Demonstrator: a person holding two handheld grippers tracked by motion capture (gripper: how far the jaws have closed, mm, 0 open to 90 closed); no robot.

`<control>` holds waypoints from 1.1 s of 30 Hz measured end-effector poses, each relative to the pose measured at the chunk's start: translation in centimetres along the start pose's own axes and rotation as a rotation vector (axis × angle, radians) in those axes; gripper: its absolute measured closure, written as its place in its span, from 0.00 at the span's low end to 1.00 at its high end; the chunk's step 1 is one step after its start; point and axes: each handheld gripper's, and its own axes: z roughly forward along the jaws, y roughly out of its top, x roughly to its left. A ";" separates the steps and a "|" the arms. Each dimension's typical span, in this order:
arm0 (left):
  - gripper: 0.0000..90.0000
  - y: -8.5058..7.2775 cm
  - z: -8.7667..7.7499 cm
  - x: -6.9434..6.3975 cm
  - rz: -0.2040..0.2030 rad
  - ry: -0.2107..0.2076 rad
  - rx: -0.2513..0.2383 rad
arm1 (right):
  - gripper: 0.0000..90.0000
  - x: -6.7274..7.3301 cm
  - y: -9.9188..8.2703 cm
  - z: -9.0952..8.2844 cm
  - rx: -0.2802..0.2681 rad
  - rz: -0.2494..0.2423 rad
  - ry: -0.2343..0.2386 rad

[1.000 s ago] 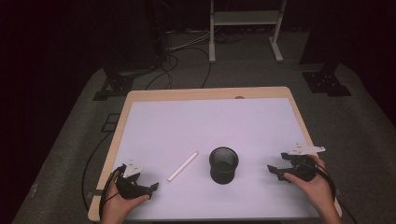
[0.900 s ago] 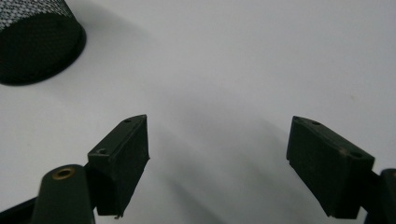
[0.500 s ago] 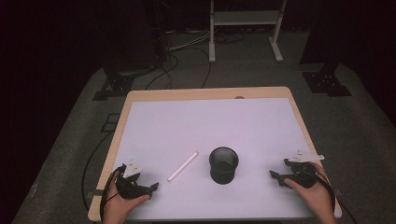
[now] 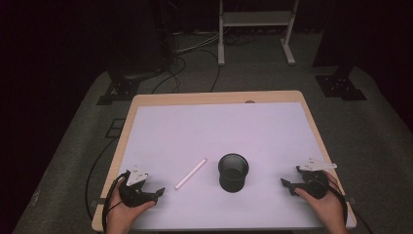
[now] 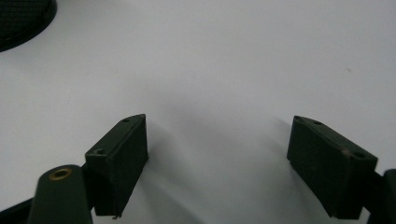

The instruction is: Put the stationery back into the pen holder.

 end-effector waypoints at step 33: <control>0.43 6.3 0.7 -0.8 0.028 -0.070 0.042 | 0.21 -0.1 0.0 0.0 0.000 0.005 0.004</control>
